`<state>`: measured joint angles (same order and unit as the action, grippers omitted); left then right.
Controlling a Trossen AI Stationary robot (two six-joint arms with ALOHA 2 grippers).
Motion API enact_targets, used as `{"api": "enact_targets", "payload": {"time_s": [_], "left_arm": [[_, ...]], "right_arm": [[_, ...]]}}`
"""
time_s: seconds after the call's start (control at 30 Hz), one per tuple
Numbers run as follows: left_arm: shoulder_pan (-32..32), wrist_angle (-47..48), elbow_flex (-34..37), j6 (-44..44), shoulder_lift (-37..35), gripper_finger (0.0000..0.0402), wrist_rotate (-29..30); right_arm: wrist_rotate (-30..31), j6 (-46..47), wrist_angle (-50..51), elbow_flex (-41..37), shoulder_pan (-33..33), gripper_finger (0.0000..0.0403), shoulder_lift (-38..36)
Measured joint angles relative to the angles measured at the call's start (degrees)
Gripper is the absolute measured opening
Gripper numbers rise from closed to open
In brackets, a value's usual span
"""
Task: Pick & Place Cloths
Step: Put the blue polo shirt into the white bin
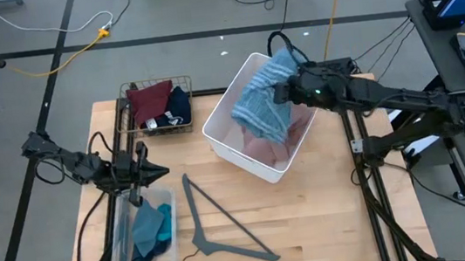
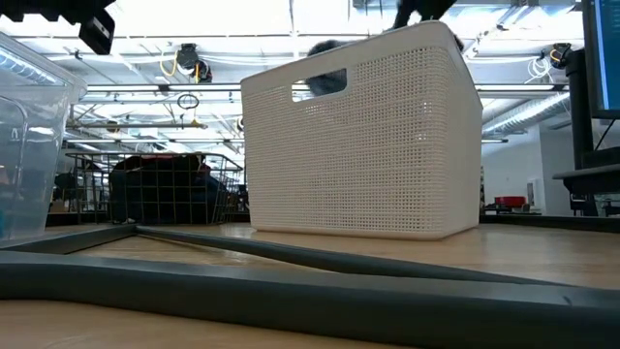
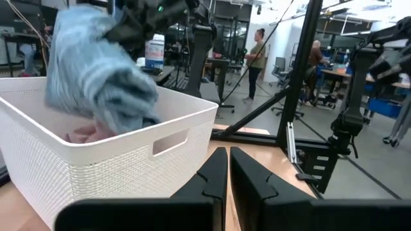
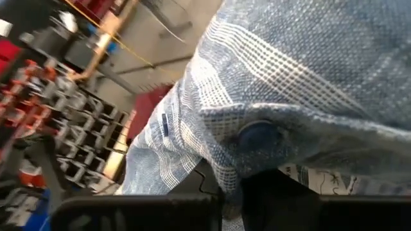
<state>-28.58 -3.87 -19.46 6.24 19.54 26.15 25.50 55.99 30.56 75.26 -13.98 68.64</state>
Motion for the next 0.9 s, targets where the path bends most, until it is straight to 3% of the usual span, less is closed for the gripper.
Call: {"api": "enact_targets", "payload": {"time_s": [0.6,0.9], "left_arm": [[0.0,1.6,0.5,0.3,-1.3,0.0019,-0.7],[0.0,1.5,0.5,0.3,-1.3,0.0019,-0.7]], "right_arm": [[-24.0,5.5,3.4,0.0,-7.9,0.0021,17.6],[-25.8,6.3,4.2,0.0,-9.0,0.0026,19.4]]}}
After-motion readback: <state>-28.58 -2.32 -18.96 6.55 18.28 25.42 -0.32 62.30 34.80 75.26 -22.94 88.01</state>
